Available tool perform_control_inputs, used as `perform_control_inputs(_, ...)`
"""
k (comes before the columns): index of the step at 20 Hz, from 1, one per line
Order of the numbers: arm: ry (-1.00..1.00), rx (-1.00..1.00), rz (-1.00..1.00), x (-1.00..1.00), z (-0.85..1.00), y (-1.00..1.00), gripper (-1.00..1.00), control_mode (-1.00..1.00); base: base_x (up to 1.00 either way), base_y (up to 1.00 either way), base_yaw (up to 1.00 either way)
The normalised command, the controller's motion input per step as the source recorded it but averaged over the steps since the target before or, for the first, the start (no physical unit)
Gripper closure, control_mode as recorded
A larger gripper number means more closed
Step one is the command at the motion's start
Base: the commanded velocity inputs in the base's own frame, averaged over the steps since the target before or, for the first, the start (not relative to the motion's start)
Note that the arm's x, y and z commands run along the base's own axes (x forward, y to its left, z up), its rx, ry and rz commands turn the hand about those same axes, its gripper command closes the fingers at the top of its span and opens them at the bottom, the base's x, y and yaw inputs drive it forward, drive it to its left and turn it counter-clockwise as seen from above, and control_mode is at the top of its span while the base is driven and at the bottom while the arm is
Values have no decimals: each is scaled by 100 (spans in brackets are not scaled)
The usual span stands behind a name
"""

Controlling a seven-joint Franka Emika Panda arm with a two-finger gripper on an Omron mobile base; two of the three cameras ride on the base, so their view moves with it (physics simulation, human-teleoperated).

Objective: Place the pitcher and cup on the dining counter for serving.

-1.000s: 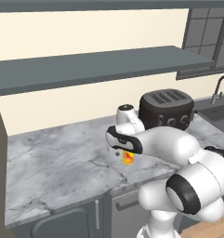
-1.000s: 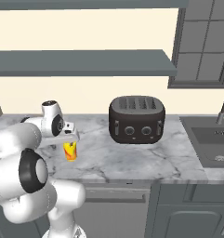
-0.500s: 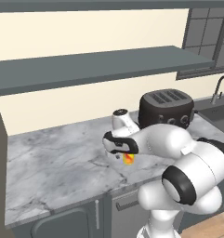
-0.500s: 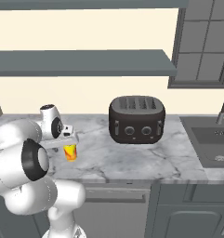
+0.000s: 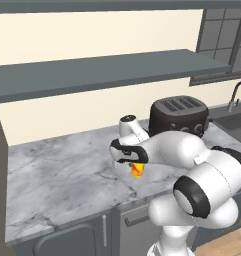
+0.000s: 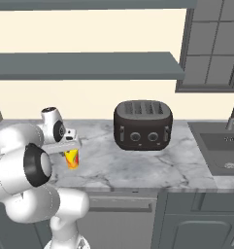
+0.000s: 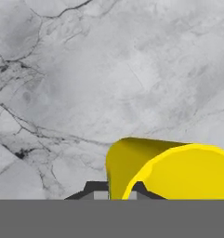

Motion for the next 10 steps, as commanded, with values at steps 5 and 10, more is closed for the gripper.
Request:
perform_control_inputs(5, 0, 0, 0, -1, 1, 0, 100, -100, 0, 0, 0)
perform_control_inputs(10, -11, 0, 0, -10, 37, 0, 100, -100, 0, 0, 0)
